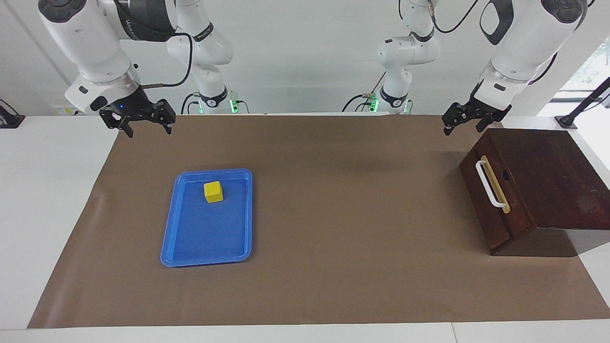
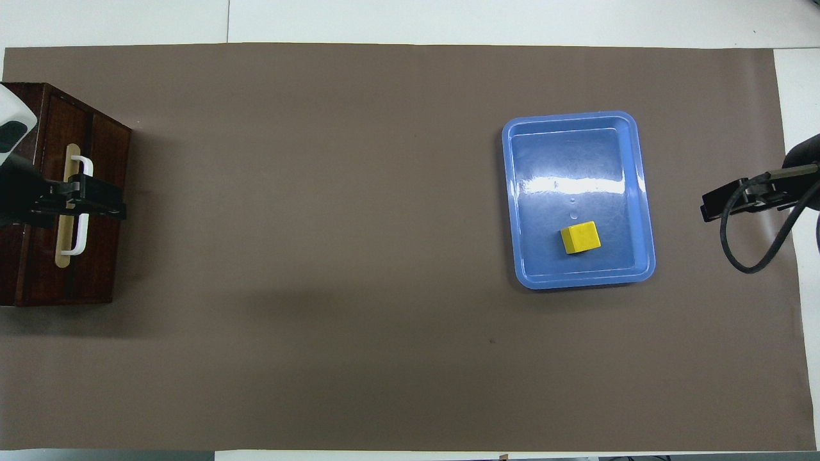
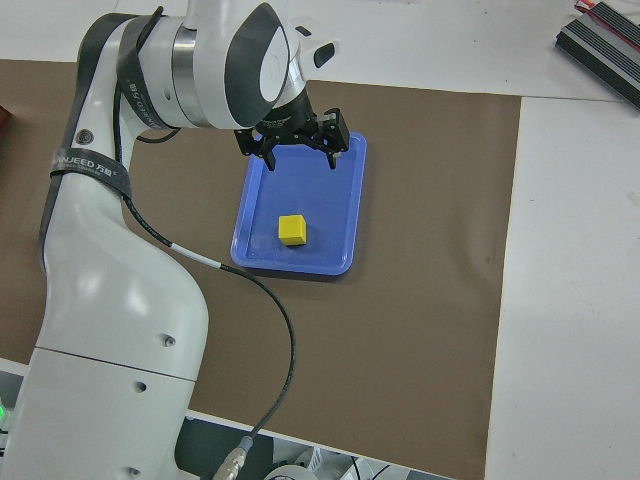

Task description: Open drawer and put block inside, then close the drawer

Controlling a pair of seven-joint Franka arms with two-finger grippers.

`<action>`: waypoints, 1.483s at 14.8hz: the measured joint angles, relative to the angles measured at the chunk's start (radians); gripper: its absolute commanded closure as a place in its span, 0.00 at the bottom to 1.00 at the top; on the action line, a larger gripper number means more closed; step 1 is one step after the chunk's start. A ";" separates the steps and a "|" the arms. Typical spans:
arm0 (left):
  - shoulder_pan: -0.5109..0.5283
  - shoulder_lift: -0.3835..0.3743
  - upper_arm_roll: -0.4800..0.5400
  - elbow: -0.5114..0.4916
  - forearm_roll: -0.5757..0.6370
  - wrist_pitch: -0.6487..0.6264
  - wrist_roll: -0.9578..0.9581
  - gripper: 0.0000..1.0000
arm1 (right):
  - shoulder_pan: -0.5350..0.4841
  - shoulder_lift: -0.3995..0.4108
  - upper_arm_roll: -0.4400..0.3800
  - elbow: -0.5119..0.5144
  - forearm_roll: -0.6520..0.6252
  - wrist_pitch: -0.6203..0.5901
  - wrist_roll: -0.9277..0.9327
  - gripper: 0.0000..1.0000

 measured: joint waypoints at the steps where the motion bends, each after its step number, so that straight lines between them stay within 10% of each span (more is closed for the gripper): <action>1: 0.000 0.000 0.000 0.000 0.000 0.000 0.000 0.00 | 0.000 0.000 0.000 0.000 0.000 0.000 0.000 0.00; 12: 0.000 0.000 0.000 0.000 0.000 0.000 0.000 0.00 | -0.031 0.001 0.001 -0.023 0.026 -0.005 0.026 0.00; 22: 0.000 0.000 0.000 0.000 0.000 0.000 0.000 0.00 | -0.096 0.093 0.000 -0.252 0.337 0.166 0.594 0.00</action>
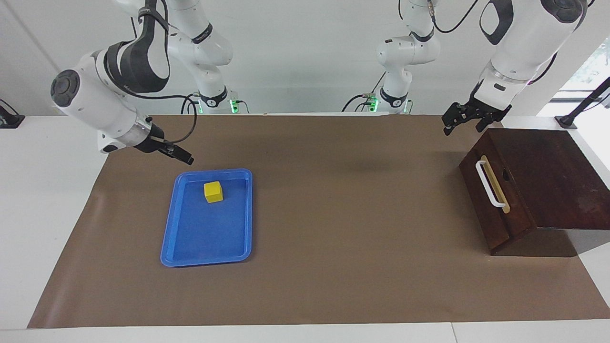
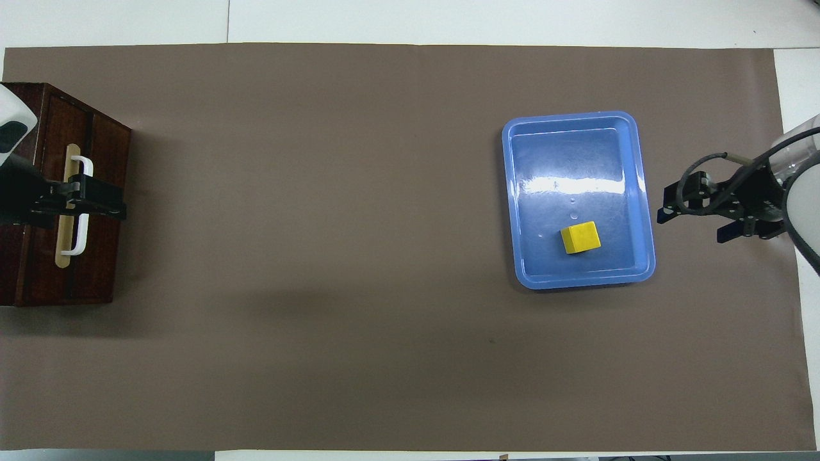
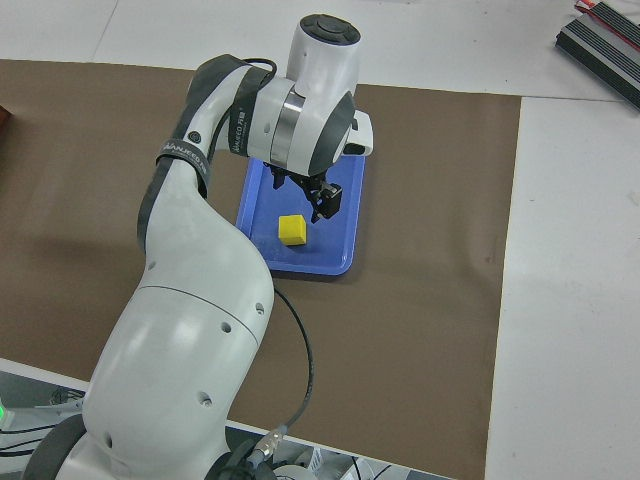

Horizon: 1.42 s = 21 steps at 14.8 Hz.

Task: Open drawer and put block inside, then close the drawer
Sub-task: 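Reach the right gripper down over the yellow block in the tray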

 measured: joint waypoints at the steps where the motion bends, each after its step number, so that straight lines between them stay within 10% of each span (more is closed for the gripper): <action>1: 0.000 0.000 0.000 0.000 0.000 0.000 0.000 0.00 | -0.017 0.009 0.000 -0.034 0.045 0.029 0.030 0.00; 21: 0.000 0.000 0.000 0.000 0.000 0.000 0.000 0.00 | -0.091 0.329 -0.004 -0.057 0.397 0.080 0.253 0.00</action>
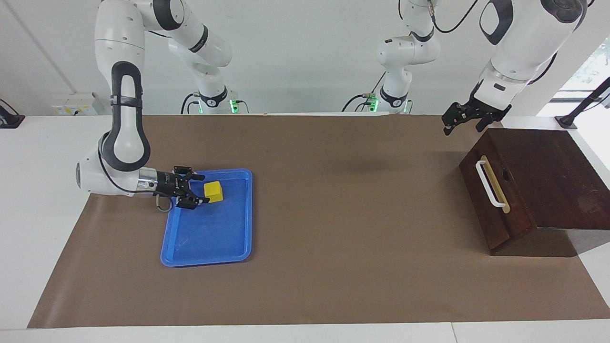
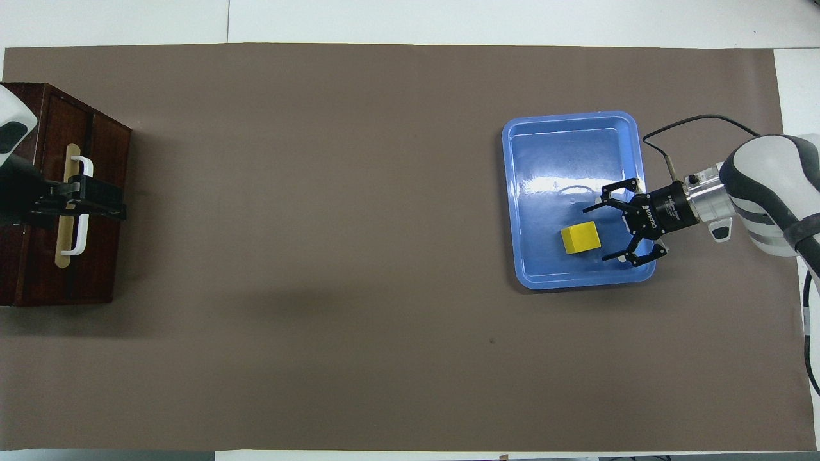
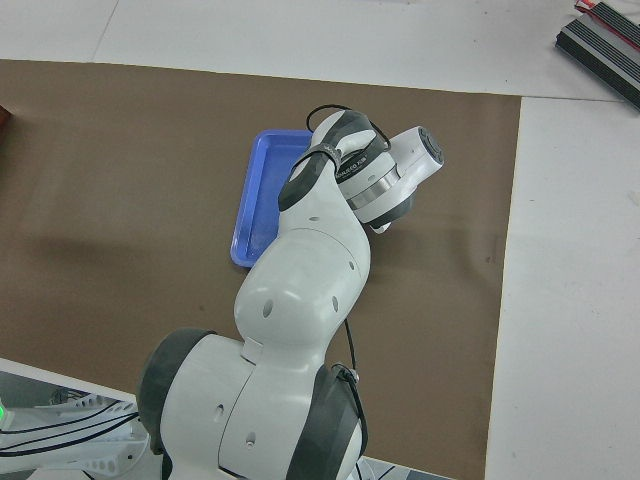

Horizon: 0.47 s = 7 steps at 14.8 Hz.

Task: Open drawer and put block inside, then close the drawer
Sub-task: 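Reach the right gripper down over the yellow block in the tray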

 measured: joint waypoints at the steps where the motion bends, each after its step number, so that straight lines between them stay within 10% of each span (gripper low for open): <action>1: 0.000 0.000 0.000 0.000 0.000 0.000 0.000 0.00 | 0.000 0.004 0.000 -0.005 0.000 0.000 0.000 0.00; 7: 0.000 0.000 0.000 0.000 0.000 0.000 0.000 0.00 | 0.000 0.005 0.000 -0.022 0.000 0.001 0.000 0.00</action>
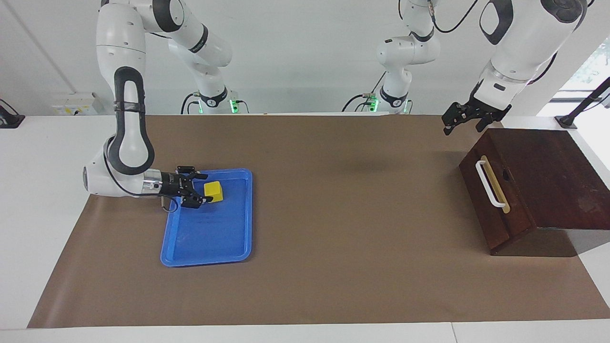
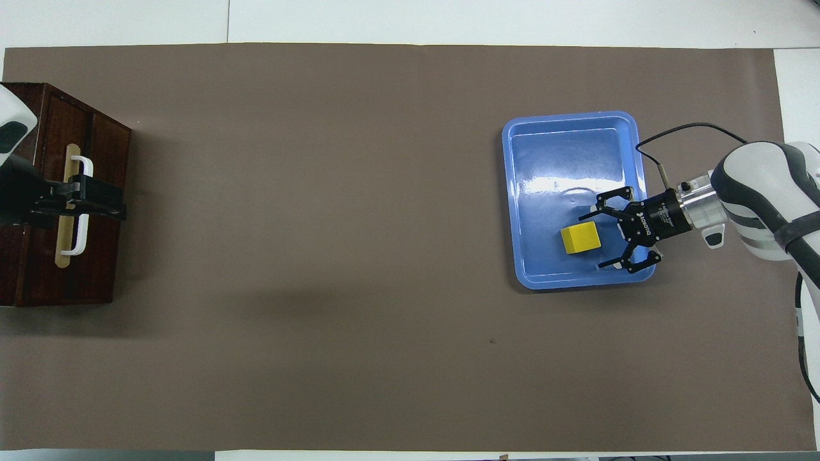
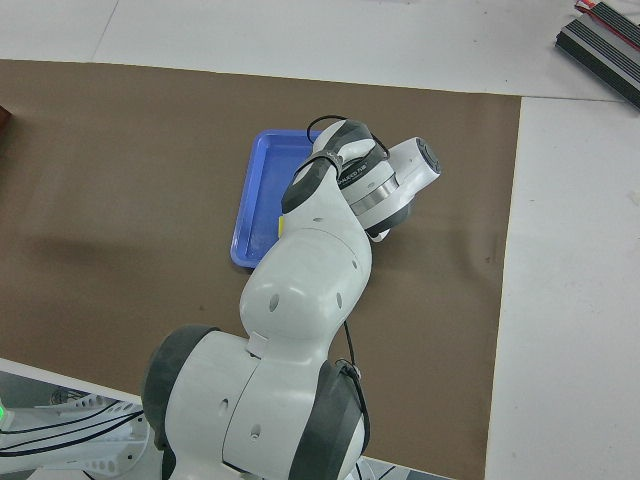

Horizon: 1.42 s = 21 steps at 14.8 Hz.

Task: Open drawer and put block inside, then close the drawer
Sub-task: 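Reach the right gripper down over the yellow block in the tray, then close the right gripper on the yellow block and lift it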

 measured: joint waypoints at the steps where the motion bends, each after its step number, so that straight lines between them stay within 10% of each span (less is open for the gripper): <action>1: 0.000 0.000 0.000 0.000 0.000 0.000 0.000 0.00 | 0.000 0.000 0.000 0.000 0.000 0.000 0.000 0.07; 8: 0.000 0.000 0.000 0.000 0.000 0.000 0.000 0.00 | 0.000 0.000 -0.001 0.000 0.000 0.001 -0.003 1.00; 21: 0.000 0.000 0.000 0.000 0.000 0.000 0.000 0.00 | 0.085 -0.018 0.006 0.235 0.001 -0.105 0.192 1.00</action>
